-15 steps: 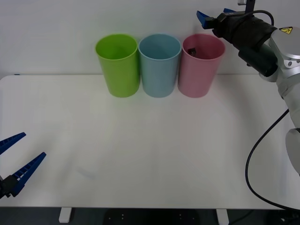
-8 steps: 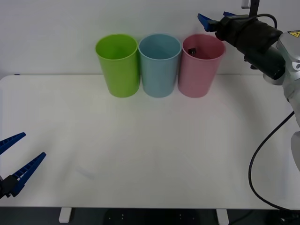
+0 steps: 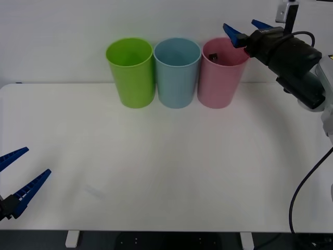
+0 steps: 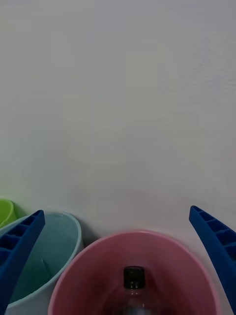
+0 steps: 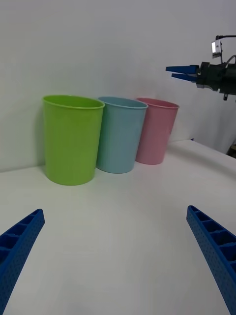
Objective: Grasp the object on the table and drop it into the matching bin: aluminum can to the light blue bin, PET bottle to the pink bin.
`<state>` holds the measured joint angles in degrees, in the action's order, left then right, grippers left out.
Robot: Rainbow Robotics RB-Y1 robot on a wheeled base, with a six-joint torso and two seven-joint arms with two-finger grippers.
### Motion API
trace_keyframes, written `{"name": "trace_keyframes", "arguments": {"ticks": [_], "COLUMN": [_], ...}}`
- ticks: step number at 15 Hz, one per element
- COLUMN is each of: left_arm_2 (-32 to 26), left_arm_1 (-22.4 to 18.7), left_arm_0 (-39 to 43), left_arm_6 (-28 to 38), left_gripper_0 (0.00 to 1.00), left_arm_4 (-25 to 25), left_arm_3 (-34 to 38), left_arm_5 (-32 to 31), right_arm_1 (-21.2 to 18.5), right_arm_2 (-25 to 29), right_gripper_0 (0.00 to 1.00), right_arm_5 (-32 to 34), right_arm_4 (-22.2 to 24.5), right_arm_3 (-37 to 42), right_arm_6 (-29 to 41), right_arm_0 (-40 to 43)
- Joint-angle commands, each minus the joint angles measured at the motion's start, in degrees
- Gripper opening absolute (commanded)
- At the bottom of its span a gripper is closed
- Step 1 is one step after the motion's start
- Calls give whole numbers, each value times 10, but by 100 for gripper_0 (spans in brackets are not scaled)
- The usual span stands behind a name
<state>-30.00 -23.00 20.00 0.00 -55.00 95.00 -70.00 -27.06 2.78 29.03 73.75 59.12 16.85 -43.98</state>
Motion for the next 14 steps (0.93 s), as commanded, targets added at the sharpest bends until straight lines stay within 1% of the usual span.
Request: {"name": "trace_keyframes", "arguments": {"ticks": [1, 4, 8, 10, 14], "left_arm_2": [0, 0, 0, 0, 0], "left_arm_1": [0, 0, 0, 0, 0], "left_arm_0": [0, 0, 0, 0, 0], "left_arm_6": [0, 0, 0, 0, 0], "left_gripper_0": [100, 100, 100, 100, 100], "left_arm_4": [0, 0, 0, 0, 0], "left_arm_3": [0, 0, 0, 0, 0], "left_arm_5": [0, 0, 0, 0, 0], "right_arm_1": [-3, -10, -12, -12, -19], "right_arm_2": [3, 13, 49, 64, 86], "right_gripper_0": [100, 100, 100, 100, 100], "right_arm_5": [2, 18, 72, 81, 98], "right_arm_4": [-3, -5, -5, -5, -28], "right_arm_3": [64, 125, 181, 211, 276], "right_arm_6": [3, 4, 2, 1, -11], "right_arm_0": [50, 106, 167, 199, 275]}}
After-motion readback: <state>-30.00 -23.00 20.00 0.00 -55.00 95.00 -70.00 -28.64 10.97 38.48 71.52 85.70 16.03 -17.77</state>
